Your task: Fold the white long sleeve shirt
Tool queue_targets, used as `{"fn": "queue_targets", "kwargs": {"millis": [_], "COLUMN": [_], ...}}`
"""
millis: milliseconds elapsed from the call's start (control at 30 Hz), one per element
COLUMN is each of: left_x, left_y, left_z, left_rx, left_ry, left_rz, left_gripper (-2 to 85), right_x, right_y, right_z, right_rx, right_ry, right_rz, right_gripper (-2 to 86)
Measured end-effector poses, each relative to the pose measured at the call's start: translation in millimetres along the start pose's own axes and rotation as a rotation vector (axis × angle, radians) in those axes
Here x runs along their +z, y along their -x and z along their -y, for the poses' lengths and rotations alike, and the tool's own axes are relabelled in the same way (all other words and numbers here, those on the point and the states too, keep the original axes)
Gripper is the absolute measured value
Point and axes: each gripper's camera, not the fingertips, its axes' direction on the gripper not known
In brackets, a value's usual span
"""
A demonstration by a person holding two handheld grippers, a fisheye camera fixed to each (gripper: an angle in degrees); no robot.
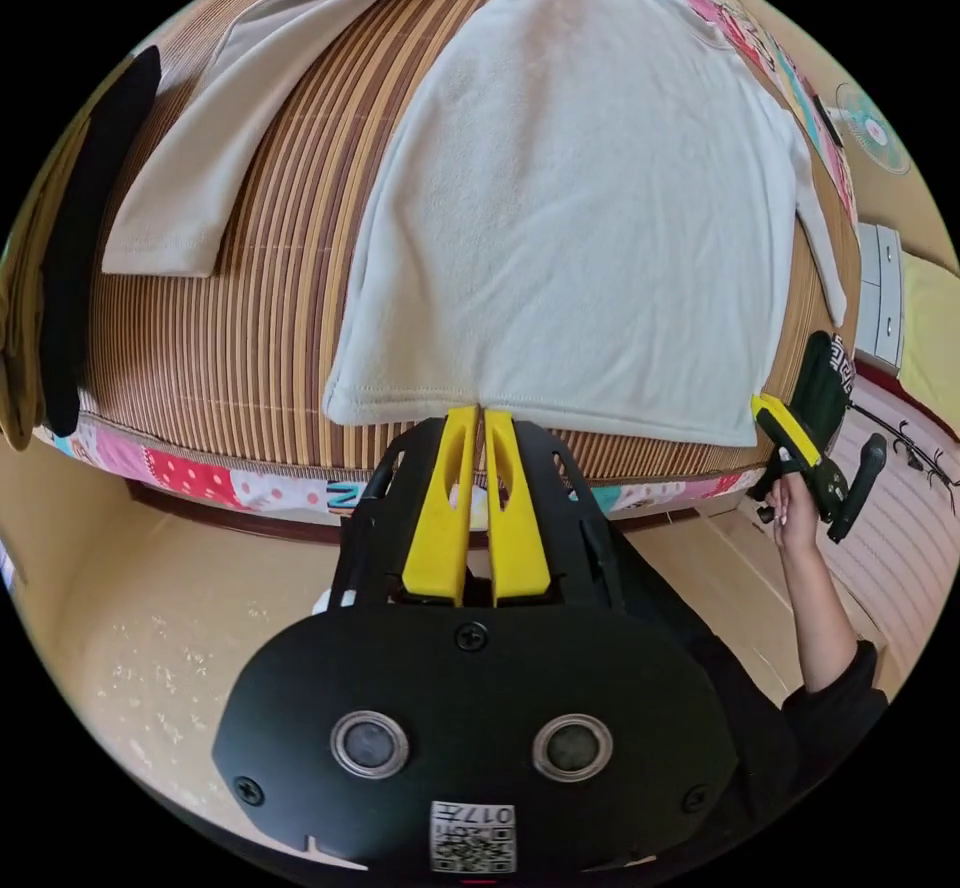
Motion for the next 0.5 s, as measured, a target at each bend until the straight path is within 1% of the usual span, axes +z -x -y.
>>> {"fn": "queue_targets", "kwargs": {"millis": [100,167,200,300,367,400,500], "left_x": [-3.8,-4.3,-7.0,-30.5,-53.1,-59.5,-94.7], "left_y": [-2.3,3.7,6.1,26.1,49.6,56.9,105.5], "left_z": [-9.7,-18.8,-22.2,-38.5,-45.9,-46.6,-45.8], "left_rx": [-0.01,-0.053,-0.061,-0.13,-0.191,-0.208,-0.328], "left_ry": [0.078,0.164,0.162,0.076,-0.008,-0.028,-0.134], "left_rz": [0.044,0.101,0.1,-0.014,-0.122,-0.142,-0.252], "left_gripper": [-0.7,-0.5,-0.5,-0.4,-0.1,-0.1,0.9], "right_x": [1.3,1.3,1.6,2.6,3.2,3.8,5.0], "right_y": [-7.8,-9.3,-8.3,0.2,6.0,8.4,8.2], "right_z": [-4.0,-3.7,-2.8,3.6,9.5,14.2,26.2], "right_rx": [0.091,0.127,0.13,0.059,-0.002,-0.03,-0.038], "right_ry": [0.002,0.009,0.016,0.043,0.058,0.07,0.097], "right_rz": [0.069,0.091,0.093,0.051,0.018,0.005,0.013], "right_gripper": [5.3,5.2,5.2,5.3,5.4,5.5,5.8]}}
